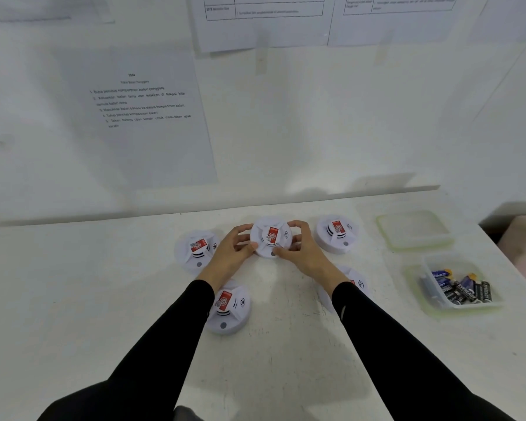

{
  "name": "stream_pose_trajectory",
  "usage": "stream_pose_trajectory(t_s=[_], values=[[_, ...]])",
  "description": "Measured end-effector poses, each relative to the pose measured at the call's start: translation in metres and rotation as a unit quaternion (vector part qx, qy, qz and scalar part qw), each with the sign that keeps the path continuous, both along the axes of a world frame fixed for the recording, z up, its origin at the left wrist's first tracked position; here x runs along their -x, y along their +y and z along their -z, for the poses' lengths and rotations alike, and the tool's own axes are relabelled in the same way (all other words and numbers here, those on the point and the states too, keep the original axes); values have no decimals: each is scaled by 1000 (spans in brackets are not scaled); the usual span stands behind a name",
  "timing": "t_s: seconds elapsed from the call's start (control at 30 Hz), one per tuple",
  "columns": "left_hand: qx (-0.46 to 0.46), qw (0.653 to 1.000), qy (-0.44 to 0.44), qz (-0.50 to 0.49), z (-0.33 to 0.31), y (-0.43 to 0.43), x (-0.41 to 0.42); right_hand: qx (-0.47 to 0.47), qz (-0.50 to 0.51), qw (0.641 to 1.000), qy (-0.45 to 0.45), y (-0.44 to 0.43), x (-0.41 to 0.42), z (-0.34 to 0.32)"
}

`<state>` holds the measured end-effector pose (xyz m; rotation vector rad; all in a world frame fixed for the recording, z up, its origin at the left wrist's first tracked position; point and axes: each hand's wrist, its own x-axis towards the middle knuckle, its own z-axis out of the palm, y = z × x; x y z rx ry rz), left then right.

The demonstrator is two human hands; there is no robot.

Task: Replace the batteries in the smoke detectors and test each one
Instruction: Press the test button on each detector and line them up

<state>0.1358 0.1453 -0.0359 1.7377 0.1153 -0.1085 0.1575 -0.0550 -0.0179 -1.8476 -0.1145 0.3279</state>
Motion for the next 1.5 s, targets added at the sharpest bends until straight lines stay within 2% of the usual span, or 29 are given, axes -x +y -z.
stream_pose_trajectory(t_s=[0.4, 1.5], values=[[-39, 999, 3, -15, -6, -6, 4, -8, 5, 1000, -1, 1, 2, 0], [-47, 999, 2, -7, -2, -2, 4, -1, -9, 999, 35, -4, 4, -12]])
